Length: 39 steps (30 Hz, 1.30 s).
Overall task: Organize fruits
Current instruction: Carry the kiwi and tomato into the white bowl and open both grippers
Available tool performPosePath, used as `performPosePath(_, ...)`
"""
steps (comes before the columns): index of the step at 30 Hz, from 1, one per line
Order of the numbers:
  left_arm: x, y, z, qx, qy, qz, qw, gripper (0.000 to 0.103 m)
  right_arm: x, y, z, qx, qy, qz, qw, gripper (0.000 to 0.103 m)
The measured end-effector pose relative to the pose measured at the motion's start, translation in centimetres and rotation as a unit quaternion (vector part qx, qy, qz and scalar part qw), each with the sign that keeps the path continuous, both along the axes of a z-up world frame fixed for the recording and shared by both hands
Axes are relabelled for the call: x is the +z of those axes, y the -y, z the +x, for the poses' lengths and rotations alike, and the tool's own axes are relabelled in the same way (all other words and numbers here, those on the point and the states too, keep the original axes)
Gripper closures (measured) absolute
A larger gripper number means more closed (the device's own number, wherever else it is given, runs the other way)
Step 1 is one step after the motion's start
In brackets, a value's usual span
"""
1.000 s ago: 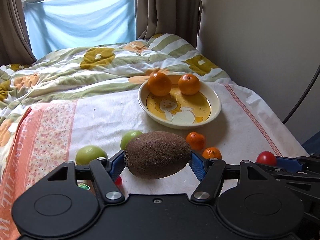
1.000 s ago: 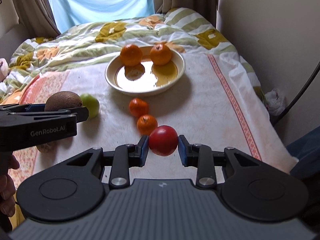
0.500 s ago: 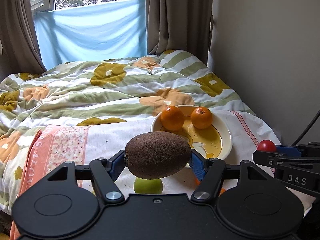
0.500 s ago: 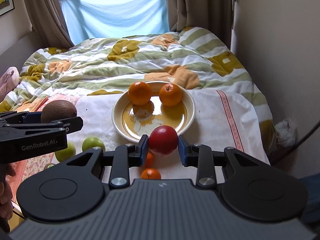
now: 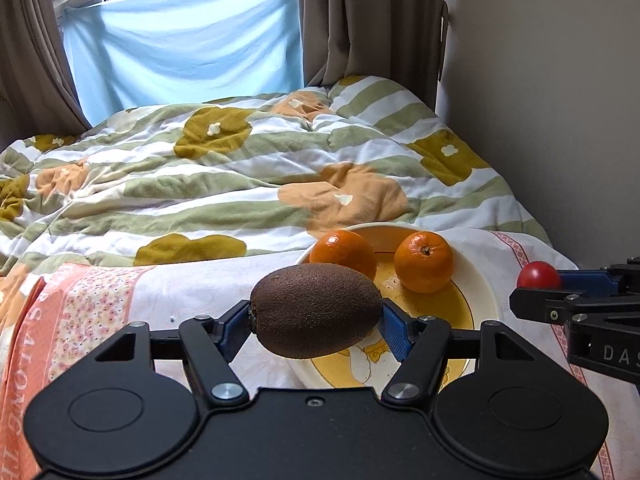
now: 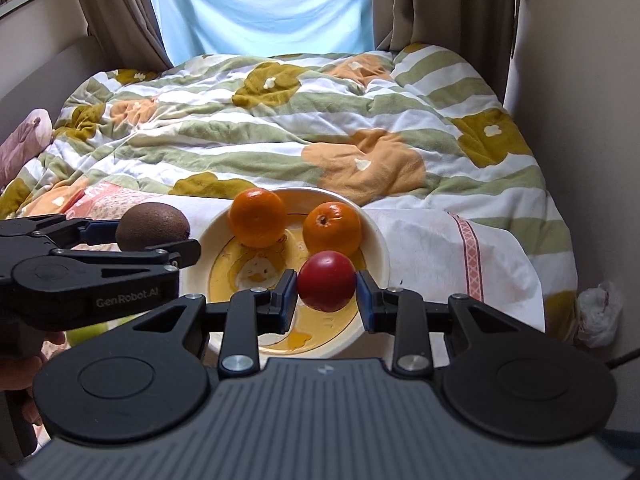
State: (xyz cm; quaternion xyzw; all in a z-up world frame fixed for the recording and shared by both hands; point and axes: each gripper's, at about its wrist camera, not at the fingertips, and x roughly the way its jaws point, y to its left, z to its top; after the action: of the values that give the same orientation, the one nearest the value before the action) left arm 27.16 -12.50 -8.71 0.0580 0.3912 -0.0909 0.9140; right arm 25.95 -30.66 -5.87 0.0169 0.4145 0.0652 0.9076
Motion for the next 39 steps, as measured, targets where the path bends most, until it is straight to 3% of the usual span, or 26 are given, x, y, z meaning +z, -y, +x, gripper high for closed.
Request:
performPosePath(10, -4.8, 3.1, 3.1, -0.007, -0.041, 0.054, 0.9977, 0.032, -3.0, 2.6, 4.5, 0.023, -0.037, 0.002, 0.999, 0.057)
performPosePath(20, -6.2, 4.4, 3.9, -0.021, -0.058, 0.078, 0.9950, 0.030, -4.2, 2.7, 5.5, 0.032, -0.050, 0.008, 0.998, 0.057)
performPosePath(21, -6.3, 4.4, 3.9, -0.023, -0.060, 0.077, 0.9950, 0.028, -4.2, 2.7, 5.5, 0.031, -0.050, 0.008, 0.998, 0.057)
performPosePath(24, -5.4, 3.9, 3.3, -0.022, -0.047, 0.072, 0.9961, 0.005, -4.1, 2.7, 5.5, 0.032, -0.049, 0.010, 0.998, 0.057)
performPosePath(25, -5.0, 3.7, 3.1, -0.018, -0.042, 0.068, 0.9966, 0.003, -4.1, 2.7, 5.4, 0.032, -0.049, 0.011, 0.998, 0.057)
performPosePath(39, -1.2, 0.1, -1.1, 0.027, -0.022, 0.037, 0.9987, 0.003, -4.4, 1.4, 5.2, 0.047, -0.046, 0.014, 0.998, 0.057)
